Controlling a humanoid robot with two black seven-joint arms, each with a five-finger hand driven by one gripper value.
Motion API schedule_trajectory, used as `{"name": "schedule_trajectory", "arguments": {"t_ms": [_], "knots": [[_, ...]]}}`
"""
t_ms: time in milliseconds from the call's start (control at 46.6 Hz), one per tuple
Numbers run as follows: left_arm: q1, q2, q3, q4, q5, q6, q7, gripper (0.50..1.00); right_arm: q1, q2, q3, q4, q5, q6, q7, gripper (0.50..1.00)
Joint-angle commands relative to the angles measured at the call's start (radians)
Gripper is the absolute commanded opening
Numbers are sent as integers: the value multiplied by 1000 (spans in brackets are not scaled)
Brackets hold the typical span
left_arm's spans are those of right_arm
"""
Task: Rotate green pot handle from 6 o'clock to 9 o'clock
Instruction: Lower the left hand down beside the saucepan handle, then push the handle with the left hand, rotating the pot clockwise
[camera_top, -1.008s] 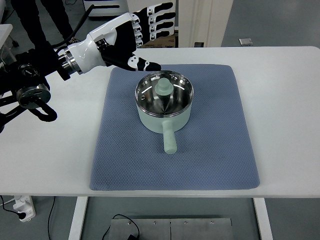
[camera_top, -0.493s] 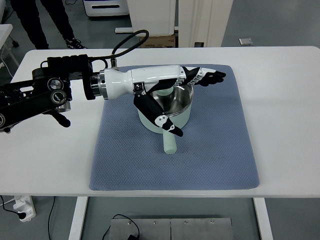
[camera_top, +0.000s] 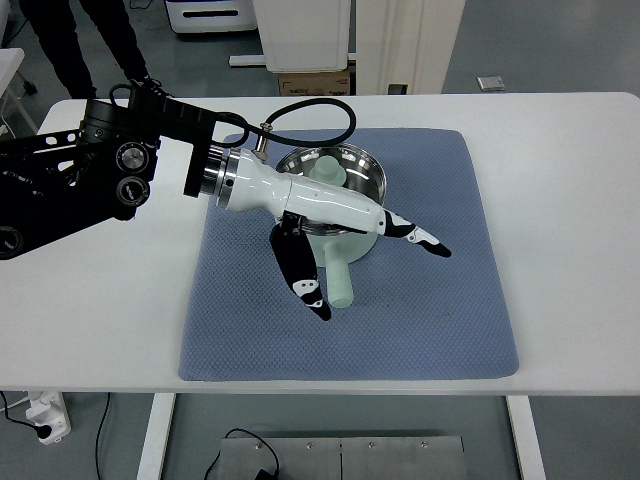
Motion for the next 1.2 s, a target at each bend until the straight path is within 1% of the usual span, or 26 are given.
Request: {"name": "schedule_trajectory", "arguments": {"t_ms": [0, 214, 343, 450, 665, 793, 1008, 1179], "knots": [[-1, -13, 2, 4, 38, -13, 3, 1000, 0, 0, 0, 0, 0, 0, 0, 1000], [-23, -24, 66, 28, 127, -16, 3, 1000, 0, 0, 0, 0, 0, 0, 0, 1000], [-24, -61, 83, 62, 138, -16, 3, 1000, 0, 0, 0, 0, 0, 0, 0, 1000], [-29, -72, 108, 77, 175, -16, 3, 1000, 0, 0, 0, 0, 0, 0, 0, 1000], [-38, -96, 131, 87, 259, -19, 3, 1000, 0, 0, 0, 0, 0, 0, 0, 1000], [-39, -101, 144, 87, 299, -39, 3, 1000, 0, 0, 0, 0, 0, 0, 0, 1000], [-41, -121, 178, 94, 373, -39, 3, 1000, 0, 0, 0, 0, 0, 0, 0, 1000], [-47, -142, 180, 97, 379, -39, 3, 1000, 0, 0, 0, 0, 0, 0, 0, 1000]]}}
